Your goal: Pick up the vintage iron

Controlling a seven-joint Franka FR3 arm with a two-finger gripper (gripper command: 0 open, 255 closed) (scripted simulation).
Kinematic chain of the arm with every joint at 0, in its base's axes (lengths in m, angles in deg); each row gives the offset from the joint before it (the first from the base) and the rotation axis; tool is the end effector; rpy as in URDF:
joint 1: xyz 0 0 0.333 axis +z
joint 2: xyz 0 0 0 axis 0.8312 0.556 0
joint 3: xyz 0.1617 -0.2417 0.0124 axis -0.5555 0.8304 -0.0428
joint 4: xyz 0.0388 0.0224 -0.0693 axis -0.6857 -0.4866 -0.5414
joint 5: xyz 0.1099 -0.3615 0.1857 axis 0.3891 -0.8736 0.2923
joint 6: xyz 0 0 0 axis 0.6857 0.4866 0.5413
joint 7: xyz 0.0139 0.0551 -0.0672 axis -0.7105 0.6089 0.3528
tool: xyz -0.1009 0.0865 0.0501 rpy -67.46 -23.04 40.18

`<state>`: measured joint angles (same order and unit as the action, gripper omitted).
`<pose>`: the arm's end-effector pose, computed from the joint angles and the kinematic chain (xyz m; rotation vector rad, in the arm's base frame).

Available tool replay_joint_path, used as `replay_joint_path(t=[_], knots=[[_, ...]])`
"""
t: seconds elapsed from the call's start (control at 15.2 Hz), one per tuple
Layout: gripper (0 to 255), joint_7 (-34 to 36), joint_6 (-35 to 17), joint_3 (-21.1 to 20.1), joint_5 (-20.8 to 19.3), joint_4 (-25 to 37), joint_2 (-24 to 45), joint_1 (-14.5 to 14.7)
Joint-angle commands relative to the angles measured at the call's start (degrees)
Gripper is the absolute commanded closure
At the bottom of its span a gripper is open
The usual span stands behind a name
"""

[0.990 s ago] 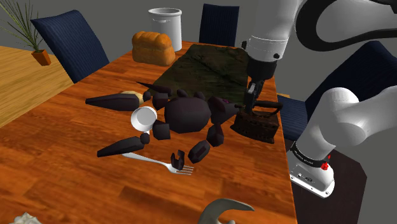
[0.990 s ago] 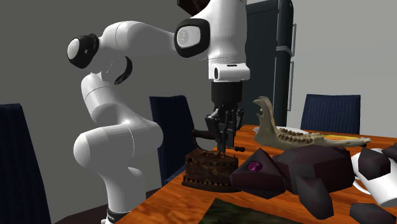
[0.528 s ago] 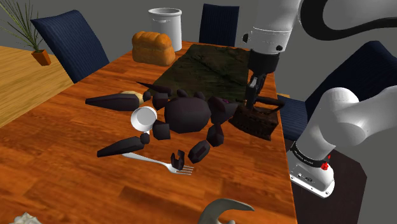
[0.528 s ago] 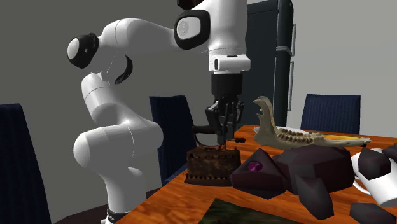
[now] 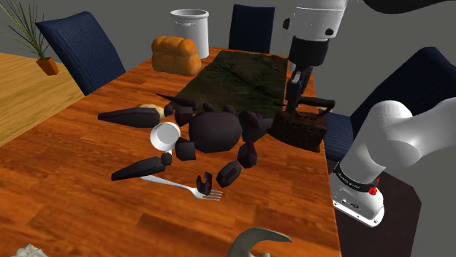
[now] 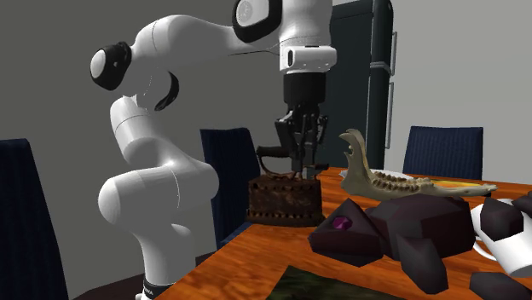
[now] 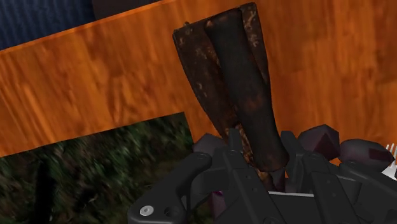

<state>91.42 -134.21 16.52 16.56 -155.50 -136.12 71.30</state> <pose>0.2694 0.2220 0.5170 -3.0543 -0.3711 0.0791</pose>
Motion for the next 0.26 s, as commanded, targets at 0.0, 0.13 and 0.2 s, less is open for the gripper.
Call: replay_joint_path(t=[0.0,0.13,0.2], knots=[[255,0.2,1.5,0.3,-0.3,2.0,0.5,-0.2],[255,0.3,2.2,0.5,-0.5,3.0,0.7,-0.2],[255,0.3,2.2,0.5,-0.5,3.0,0.7,-0.2]])
